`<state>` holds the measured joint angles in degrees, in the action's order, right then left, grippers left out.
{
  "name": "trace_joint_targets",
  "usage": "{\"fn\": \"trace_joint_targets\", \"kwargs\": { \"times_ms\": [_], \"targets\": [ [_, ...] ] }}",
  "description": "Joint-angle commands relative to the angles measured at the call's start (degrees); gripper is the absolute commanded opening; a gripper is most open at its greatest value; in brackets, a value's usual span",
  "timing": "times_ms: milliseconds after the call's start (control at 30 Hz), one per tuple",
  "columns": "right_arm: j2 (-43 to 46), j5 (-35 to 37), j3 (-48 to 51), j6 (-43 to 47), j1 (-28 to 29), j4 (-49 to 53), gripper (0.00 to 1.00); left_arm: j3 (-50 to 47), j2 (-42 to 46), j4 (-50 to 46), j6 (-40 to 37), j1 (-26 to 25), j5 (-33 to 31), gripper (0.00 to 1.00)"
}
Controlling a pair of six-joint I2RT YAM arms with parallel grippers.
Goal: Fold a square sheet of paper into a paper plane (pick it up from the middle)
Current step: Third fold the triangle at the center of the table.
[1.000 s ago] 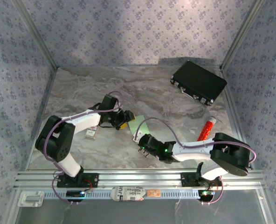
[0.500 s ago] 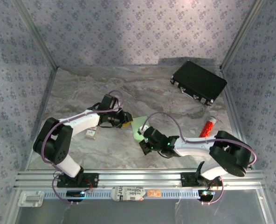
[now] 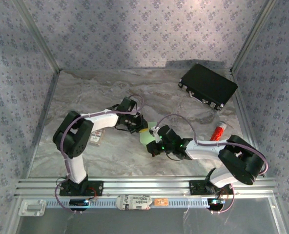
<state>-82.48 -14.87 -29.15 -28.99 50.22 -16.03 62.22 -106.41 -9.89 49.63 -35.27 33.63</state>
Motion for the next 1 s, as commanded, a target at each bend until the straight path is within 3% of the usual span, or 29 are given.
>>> {"fn": "trace_joint_targets", "kwargs": {
  "times_ms": [0, 567, 967],
  "targets": [
    [-0.02, -2.49, 1.33, -1.50, -0.41, -2.44, 0.03, 3.22, -2.38, -2.44, -2.86, -0.42, 0.57, 0.11],
    [-2.68, -6.55, 1.11, -1.67, -2.21, -3.79, 0.02, 5.02, -8.94, -9.61, -9.62, -1.26, -3.04, 0.07],
    [-2.87, -4.41, -0.18, 1.07, -6.86, 2.29, 0.02, 4.58, -9.17, -10.33, -10.26, -1.30, -3.20, 0.06]
  ]
}}
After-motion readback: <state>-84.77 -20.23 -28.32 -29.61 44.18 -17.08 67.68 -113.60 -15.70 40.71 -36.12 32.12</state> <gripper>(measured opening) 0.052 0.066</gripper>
